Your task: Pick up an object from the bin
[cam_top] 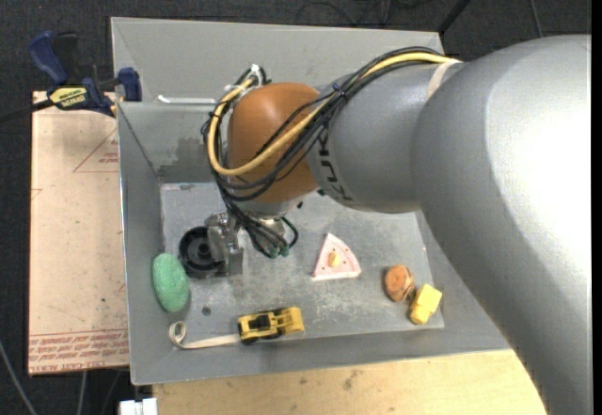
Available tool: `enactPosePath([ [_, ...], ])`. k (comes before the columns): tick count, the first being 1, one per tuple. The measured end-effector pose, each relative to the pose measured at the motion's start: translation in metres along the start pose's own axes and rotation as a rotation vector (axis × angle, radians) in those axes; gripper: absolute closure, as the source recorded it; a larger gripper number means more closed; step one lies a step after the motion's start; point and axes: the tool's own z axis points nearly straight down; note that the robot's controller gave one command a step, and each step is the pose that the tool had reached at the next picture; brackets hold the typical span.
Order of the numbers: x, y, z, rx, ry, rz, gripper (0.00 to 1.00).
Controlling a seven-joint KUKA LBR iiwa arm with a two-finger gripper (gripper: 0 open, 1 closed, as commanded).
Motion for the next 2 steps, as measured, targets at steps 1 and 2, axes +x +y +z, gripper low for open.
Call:
enactPosePath([
  [1, 0.0003, 0.0000, -0.0021, 0.000, 0.002, 0.001, 1.00],
  [2, 0.0024, -0.0002, -0.0114, 0.001, 0.011, 0.000, 1.00],
])
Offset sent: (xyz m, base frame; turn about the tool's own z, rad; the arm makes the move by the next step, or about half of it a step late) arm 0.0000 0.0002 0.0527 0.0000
